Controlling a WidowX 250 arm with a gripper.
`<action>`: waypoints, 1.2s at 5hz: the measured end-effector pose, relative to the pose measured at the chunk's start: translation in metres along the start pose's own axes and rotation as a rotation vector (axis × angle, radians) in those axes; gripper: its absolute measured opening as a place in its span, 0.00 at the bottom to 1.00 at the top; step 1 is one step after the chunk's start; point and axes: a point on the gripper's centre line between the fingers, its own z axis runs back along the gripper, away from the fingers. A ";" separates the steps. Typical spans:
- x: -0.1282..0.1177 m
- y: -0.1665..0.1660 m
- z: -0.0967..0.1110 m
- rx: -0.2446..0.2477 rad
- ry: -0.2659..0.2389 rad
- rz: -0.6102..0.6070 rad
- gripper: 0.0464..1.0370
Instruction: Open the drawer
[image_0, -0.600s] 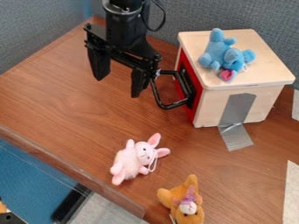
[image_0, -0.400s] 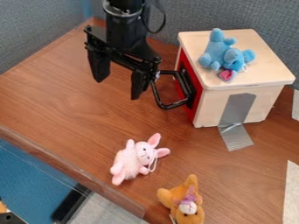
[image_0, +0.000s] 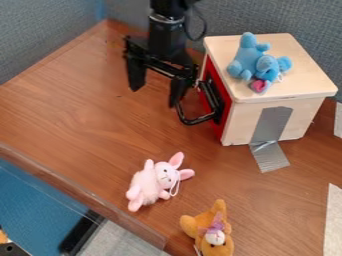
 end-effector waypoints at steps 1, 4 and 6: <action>0.028 0.001 -0.017 0.011 -0.012 0.049 0.96; 0.049 0.000 -0.057 0.055 0.043 0.155 0.94; 0.039 0.011 -0.063 0.068 0.083 0.170 0.54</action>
